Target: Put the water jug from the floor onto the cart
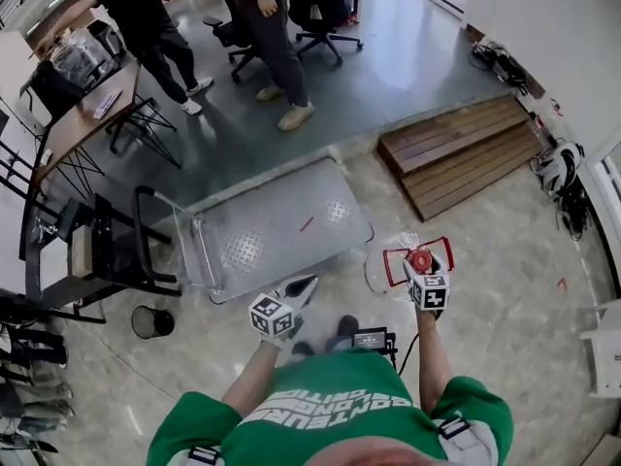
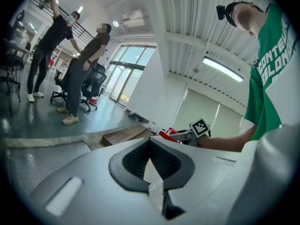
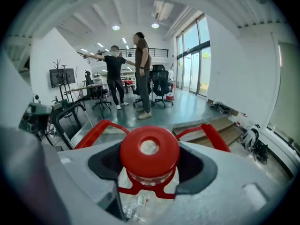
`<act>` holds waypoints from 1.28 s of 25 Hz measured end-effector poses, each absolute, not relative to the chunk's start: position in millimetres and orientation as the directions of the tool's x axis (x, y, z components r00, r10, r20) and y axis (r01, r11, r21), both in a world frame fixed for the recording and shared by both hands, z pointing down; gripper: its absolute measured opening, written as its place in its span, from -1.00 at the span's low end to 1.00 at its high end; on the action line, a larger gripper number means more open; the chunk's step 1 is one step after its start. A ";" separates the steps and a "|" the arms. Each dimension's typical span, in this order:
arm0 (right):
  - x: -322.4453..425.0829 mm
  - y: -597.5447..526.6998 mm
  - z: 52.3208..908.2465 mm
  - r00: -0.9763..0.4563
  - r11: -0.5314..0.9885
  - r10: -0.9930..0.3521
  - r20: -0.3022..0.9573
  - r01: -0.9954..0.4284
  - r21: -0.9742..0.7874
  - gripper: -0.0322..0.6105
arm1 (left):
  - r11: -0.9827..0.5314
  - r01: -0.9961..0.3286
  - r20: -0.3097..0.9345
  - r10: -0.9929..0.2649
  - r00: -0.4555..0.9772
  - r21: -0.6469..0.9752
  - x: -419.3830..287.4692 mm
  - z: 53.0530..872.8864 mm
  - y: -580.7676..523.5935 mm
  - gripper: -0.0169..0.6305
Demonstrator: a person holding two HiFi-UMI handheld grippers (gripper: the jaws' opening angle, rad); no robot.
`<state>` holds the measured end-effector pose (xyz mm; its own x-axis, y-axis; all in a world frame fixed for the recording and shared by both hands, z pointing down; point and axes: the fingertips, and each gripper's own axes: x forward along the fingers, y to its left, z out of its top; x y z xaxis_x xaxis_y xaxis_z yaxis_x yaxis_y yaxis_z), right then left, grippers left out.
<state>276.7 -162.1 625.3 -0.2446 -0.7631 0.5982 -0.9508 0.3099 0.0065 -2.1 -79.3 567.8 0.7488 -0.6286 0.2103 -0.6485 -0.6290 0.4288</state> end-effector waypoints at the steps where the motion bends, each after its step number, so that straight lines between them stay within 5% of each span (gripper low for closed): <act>1: 272.3 -174.2 609.0 -0.264 0.330 -0.776 0.573 -0.944 0.012 0.03 | -0.619 -0.660 0.201 -0.647 0.736 0.425 -6.6 564.9 -86.1 -0.91; 10: 227.0 -220.4 545.7 -0.386 0.452 -0.787 0.481 -0.892 0.022 0.03 | -0.535 -0.731 0.156 -0.752 0.640 0.424 -50.8 545.9 -104.8 -0.91; 32: 139.4 -262.4 548.5 -0.592 0.698 -0.636 0.495 -0.714 0.044 0.03 | -0.315 -0.846 0.177 -0.890 0.421 0.430 -107.1 559.5 -103.9 -0.91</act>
